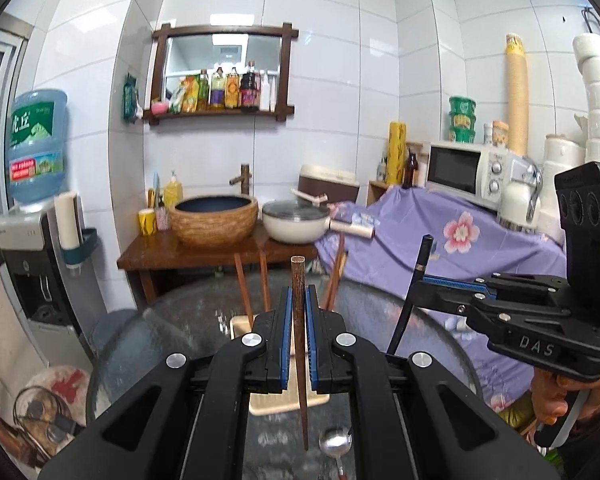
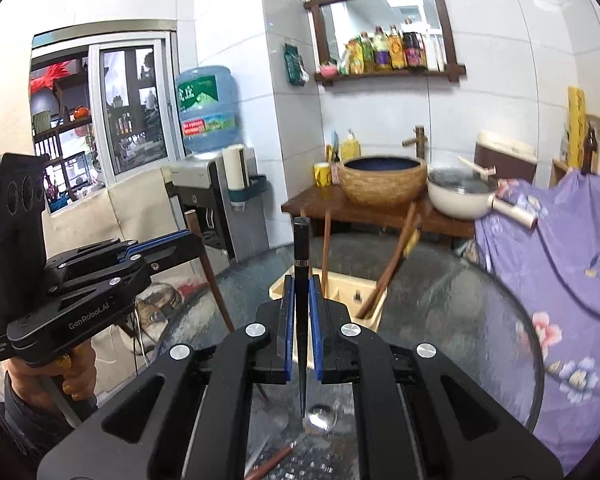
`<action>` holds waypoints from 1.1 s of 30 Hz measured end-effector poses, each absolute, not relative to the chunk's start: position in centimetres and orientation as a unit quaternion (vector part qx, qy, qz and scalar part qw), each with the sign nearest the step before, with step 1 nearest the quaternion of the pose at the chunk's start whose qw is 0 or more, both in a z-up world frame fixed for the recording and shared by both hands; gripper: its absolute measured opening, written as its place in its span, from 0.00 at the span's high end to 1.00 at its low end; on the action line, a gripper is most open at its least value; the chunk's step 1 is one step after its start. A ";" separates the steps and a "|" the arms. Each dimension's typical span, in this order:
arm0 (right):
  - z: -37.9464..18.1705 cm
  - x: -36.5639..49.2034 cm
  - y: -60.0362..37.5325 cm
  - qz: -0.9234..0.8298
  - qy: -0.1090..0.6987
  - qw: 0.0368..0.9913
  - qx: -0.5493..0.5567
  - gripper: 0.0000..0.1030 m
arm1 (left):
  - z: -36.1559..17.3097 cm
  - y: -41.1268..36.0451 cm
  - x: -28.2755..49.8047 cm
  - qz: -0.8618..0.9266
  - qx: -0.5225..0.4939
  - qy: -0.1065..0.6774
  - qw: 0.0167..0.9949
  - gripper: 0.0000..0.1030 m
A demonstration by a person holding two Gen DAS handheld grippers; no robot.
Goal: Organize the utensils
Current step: 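Raise both chopsticks and insert them into the cream holder with both tools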
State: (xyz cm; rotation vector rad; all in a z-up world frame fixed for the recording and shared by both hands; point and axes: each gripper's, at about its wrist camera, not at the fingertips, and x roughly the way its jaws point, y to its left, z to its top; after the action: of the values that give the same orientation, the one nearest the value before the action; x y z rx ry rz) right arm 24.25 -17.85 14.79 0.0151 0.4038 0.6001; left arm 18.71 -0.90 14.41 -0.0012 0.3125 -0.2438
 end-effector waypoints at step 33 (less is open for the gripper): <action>10.4 37.2 -15.4 0.233 0.238 0.942 0.044 0.92 | 10.3 0.1 31.2 -0.049 -0.029 0.206 0.977 0.94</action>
State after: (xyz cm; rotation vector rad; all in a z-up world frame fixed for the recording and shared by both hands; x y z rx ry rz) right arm 37.24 -15.37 10.39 0.0889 0.4854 0.4756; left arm 31.17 0.12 10.32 -0.0592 0.4149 -0.0985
